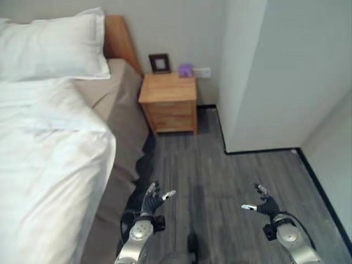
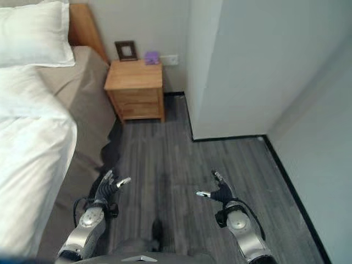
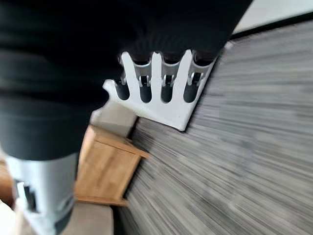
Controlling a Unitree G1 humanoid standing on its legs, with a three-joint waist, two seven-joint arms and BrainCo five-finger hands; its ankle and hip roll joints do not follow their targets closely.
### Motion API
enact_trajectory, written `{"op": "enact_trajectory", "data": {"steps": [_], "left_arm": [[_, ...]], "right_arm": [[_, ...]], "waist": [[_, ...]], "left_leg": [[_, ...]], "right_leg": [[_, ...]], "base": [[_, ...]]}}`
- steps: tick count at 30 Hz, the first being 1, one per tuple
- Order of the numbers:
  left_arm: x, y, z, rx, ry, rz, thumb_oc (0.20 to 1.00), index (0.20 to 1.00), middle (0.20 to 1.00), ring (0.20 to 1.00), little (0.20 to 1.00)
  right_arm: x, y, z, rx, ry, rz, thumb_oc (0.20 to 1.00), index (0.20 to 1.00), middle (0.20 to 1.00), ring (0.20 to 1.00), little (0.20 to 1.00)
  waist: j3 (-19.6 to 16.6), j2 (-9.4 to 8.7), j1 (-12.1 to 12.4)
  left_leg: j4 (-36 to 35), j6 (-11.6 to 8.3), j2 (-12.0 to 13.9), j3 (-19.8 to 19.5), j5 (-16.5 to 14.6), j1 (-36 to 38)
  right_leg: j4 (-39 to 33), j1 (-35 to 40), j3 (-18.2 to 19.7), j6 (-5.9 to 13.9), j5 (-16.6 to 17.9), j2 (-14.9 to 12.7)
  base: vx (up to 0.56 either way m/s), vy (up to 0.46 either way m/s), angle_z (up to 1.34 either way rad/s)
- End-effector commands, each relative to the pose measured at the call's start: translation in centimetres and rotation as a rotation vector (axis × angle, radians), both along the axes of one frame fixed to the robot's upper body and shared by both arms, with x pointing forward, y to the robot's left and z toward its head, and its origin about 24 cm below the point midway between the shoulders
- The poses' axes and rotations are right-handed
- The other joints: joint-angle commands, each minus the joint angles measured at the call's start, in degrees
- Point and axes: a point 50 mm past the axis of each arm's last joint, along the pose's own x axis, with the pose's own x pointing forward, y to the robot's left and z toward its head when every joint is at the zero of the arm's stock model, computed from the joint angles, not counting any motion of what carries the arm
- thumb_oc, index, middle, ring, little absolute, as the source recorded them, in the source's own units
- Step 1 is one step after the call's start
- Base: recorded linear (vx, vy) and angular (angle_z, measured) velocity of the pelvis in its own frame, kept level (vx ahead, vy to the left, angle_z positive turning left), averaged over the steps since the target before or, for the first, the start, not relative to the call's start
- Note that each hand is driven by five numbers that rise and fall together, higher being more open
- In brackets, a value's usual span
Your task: Making the bed.
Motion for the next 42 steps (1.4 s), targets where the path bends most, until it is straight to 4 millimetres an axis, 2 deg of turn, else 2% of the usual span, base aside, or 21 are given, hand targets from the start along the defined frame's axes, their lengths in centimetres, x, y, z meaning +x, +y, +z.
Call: {"op": "enact_trajectory", "data": {"steps": [1, 3, 6, 9, 12, 15, 16, 17, 18, 20, 22, 23, 27, 28, 30, 32, 33, 34, 38, 39, 42], "left_arm": [[1.9, 1.6, 3.7, 0.087, -0.186, -0.011, 1.0, 1.0, 1.0, 1.0, 1.0], [2.0, 1.6, 4.0, 0.084, -0.203, -0.011, 1.0, 1.0, 1.0, 1.0, 1.0], [1.9, 1.9, 3.8, 0.086, -0.195, 0.006, 1.0, 1.0, 1.0, 1.0, 1.0], [1.9, 2.7, 3.7, 0.11, -0.189, 0.033, 1.0, 1.0, 1.0, 1.0, 1.0], [1.0, 3.8, 3.4, 0.122, -0.18, 0.08, 1.0, 1.0, 1.0, 1.0, 1.0], [0.8, 4.4, 3.5, 0.091, -0.189, 0.124, 1.0, 1.0, 1.0, 1.0, 1.0], [0.8, 4.4, 3.5, 0.091, -0.189, 0.124, 1.0, 1.0, 1.0, 1.0, 1.0], [0.8, 4.9, 3.8, 0.081, -0.202, 0.149, 1.0, 1.0, 1.0, 1.0, 1.0], [1.2, 5.2, 4.0, 0.079, -0.209, 0.167, 1.0, 1.0, 1.0, 1.0, 1.0], [1.2, 5.2, 4.0, 0.079, -0.209, 0.167, 1.0, 1.0, 1.0, 1.0, 1.0], [0.7, 5.6, 3.4, 0.075, -0.184, 0.189, 1.0, 1.0, 1.0, 1.0, 1.0], [0.1, 5.6, 3.1, 0.072, -0.168, 0.187, 1.0, 1.0, 1.0, 1.0, 1.0], [0.2, 5.5, 2.9, 0.073, -0.152, 0.179, 1.0, 1.0, 1.0, 1.0, 1.0], [-0.3, 5.6, 2.4, 0.074, -0.122, 0.186, 1.0, 1.0, 1.0, 1.0, 1.0], [-0.7, 5.7, 2.1, 0.088, -0.105, 0.182, 1.0, 1.0, 1.0, 1.0, 1.0], [-0.8, 5.8, 1.7, 0.112, -0.075, 0.157, 1.0, 1.0, 1.0, 1.0, 1.0], [-0.7, 5.8, 1.7, 0.127, -0.068, 0.145, 1.0, 1.0, 1.0, 1.0, 1.0], [0.4, 6.2, 3.1, 0.148, -0.126, 0.132, 1.0, 1.0, 1.0, 1.0, 1.0], [1.3, 6.3, 4.3, 0.125, -0.19, 0.131, 1.0, 1.0, 1.0, 1.0, 1.0], [2.1, 6.2, 6.1, 0.06, -0.281, 0.117, 1.0, 1.0, 1.0, 1.0, 1.0], [2.7, 6.2, 8.0, 0.017, -0.368, 0.091, 1.0, 1.0, 1.0, 1.0, 1.0]], "right_arm": [[2.8, 1.0, 2.7, 0.038, -0.158, 0.014, 1.0, 1.0, 1.0, 1.0, 1.0], [3.1, 1.0, 3.1, 0.041, -0.177, 0.016, 1.0, 1.0, 1.0, 1.0, 1.0], [3.3, 0.5, 3.2, 0.021, -0.181, 0.006, 1.0, 1.0, 1.0, 1.0, 1.0], [3.1, 0.1, 2.9, -0.005, -0.164, 0.008, 1.0, 1.0, 1.0, 1.0, 1.0], [3.0, 0.3, 3.1, -0.017, -0.165, 0.048, 1.0, 1.0, 1.0, 1.0, 1.0], [3.9, 0.3, 4.0, -0.021, -0.2, 0.073, 1.0, 1.0, 1.0, 1.0, 1.0], [3.9, 0.4, 4.0, -0.021, -0.2, 0.073, 1.0, 1.0, 1.0, 1.0, 1.0], [4.4, 0.3, 4.5, -0.023, -0.22, 0.07, 1.0, 1.0, 1.0, 1.0, 1.0], [4.9, 0.0, 4.8, -0.039, -0.226, 0.05, 1.0, 1.0, 1.0, 1.0, 1.0], [4.9, -0.1, 4.8, -0.039, -0.226, 0.049, 1.0, 1.0, 1.0, 1.0, 1.0], [5.0, -0.1, 4.9, -0.037, -0.223, 0.047, 1.0, 1.0, 1.0, 1.0, 1.0], [5.0, -0.3, 4.8, -0.053, -0.213, 0.05, 1.0, 1.0, 1.0, 1.0, 1.0], [5.1, -0.9, 5.0, -0.082, -0.219, 0.029, 1.0, 1.0, 1.0, 1.0, 1.0], [5.1, -0.7, 5.1, -0.094, -0.219, 0.047, 1.0, 1.0, 1.0, 1.0, 1.0], [5.1, -0.1, 5.3, -0.097, -0.233, 0.073, 1.0, 1.0, 1.0, 1.0, 1.0], [4.8, 0.3, 5.0, -0.116, -0.226, 0.095, 1.0, 1.0, 1.0, 1.0, 1.0], [4.9, 0.6, 5.1, -0.125, -0.235, 0.106, 1.0, 1.0, 1.0, 1.0, 1.0], [6.3, 1.8, 8.0, -0.156, -0.372, 0.158, 1.0, 1.0, 1.0, 1.0, 1.0], [7.3, 2.3, 10.3, -0.197, -0.473, 0.192, 1.0, 1.0, 1.0, 1.0, 1.0], [8.5, 2.8, 14.2, -0.274, -0.635, 0.227, 1.0, 1.0, 1.0, 1.0, 1.0], [9.1, 3.0, 17.2, -0.339, -0.758, 0.244, 1.0, 1.0, 1.0, 1.0, 1.0]], "waist": [[3.9, -0.47, -0.5], [4.3, -0.74, -1.6], [4.9, -1.47, -4.4], [4.9, -2.04, -5.7], [3.8, -1.8, -5.6], [4.7, -1.18, -4.9], [4.7, -1.22, -4.9], [5.9, -2.23, -3.8], [6.1, -2.99, -2.1], [6.1, -2.97, -2.0], [4.9, -1.87, -0.8], [4.1, -0.43, 0.0], [3.5, -0.37, -0.4], [2.3, -0.3, -0.5], [1.1, -0.77, 0.1], [-0.1, -2.14, 0.7], [0.0, -2.77, 0.5], [2.5, -2.99, -1.1], [3.2, -2.65, -1.4], [4.5, -2.94, -1.8], [4.8, -3.65, -2.5]], "left_leg": [[-0.1, -8.88, 5.0, 2.6, -3.2, 1.4], [-0.1, -9.36, 4.6, 0.5, -4.4, 2.7], [-0.1, -9.84, 3.3, -4.9, -8.0, 6.8], [-0.1, -9.99, 2.6, -10.3, -10.1, 9.7], [2.8, -10.46, 3.0, -12.9, -12.8, 13.6], [25.0, -14.72, 2.3, -9.3, -7.1, 4.5], [25.1, -14.72, 2.2, -9.3, -7.0, 4.4], [36.3, -14.73, 4.3, -1.4, -4.1, -2.4], [37.6, -14.3, 9.1, 9.5, -3.9, -9.7], [37.7, -14.26, 9.1, 9.5, -4.1, -9.7], [25.2, -12.09, 8.8, 15.5, -5.7, -12.1], [14.7, -12.37, 8.8, 18.3, -2.2, -11.4], [6.0, -13.51, 13.5, 27.4, 1.0, -11.6], [3.5, -13.21, 13.0, 27.6, 1.9, -9.7], [1.9, -12.15, 11.6, 25.7, 5.3, -8.9], [0.5, -10.7, 9.4, 24.9, 3.6, -5.7], [0.1, -9.74, 8.0, 24.0, 2.3, -3.9], [-0.1, -7.55, 7.0, 19.5, -1.3, 0.9], [-0.1, -8.06, 7.6, 17.6, -1.9, 1.4], [-0.1, -8.87, 7.9, 15.0, -2.1, 1.8], [-0.1, -9.76, 7.3, 11.8, -2.9, 2.2]], "right_leg": [[-24.7, 3.5, 1.5, 2.77, 14.5, -2.4], [-33.9, 0.5, 0.4, 1.88, 12.1, 0.7], [-50.5, -0.8, 5.7, 1.76, 13.6, 5.3], [-55.7, -4.3, 11.7, 3.11, 18.1, 7.2], [-55.6, -0.9, 11.3, 1.91, 19.0, 5.5], [-56.9, 5.5, 9.0, -0.04, 18.0, 3.2], [-56.9, 5.4, 8.9, -0.02, 18.0, 3.2], [-57.5, 9.3, 6.7, -2.12, 16.2, 1.8], [-58.5, 13.9, 3.2, -3.04, 13.1, 0.2], [-58.5, 14.0, 3.2, -3.0, 13.0, 0.1], [-58.8, 17.5, 1.7, -2.52, 9.8, 0.6], [-58.8, 20.0, 0.5, -1.66, 7.3, 1.3], [-58.8, 24.7, -3.8, -0.25, 3.9, -0.7], [-58.7, 26.0, -5.0, 0.68, 3.9, -1.0], [-55.6, 27.1, -5.7, 1.82, 4.3, -2.5], [-46.2, 24.9, -6.2, 3.6, 6.3, -4.4], [-40.3, 22.6, -5.8, 4.68, 8.8, -5.9], [-21.7, 10.7, -0.7, 4.0, 17.2, -6.5], [-24.0, 6.5, -1.2, 2.57, 14.6, -6.5], [-30.3, 4.4, -1.7, 1.8, 11.5, -5.5], [-42.0, 4.9, 0.7, 1.65, 10.2, -3.2]], "base": [[0.43, -0.008, 0.8], [0.46, -0.064, 1.22], [0.53, -0.081, 1.3], [0.51, -0.121, 1.79], [0.47, -0.164, 1.94], [0.24, -0.106, 0.96], [0.15, -0.2, 1.22], [0.32, -0.277, 0.88], [0.32, -0.274, 0.24], [0.23, -0.041, 0.25], [0.53, 0.13, 0.29], [0.44, 0.153, 0.63], [0.4, 0.143, 0.14], [0.45, 0.166, 0.66], [0.44, 0.184, 0.72], [0.36, 0.183, 0.2], [0.53, 0.194, 0.49], [0.41, 0.128, 0.6], [0.22, -0.03, 1.25], [0.19, -0.158, 1.27], [0.23, -0.165, 0.96]]}}
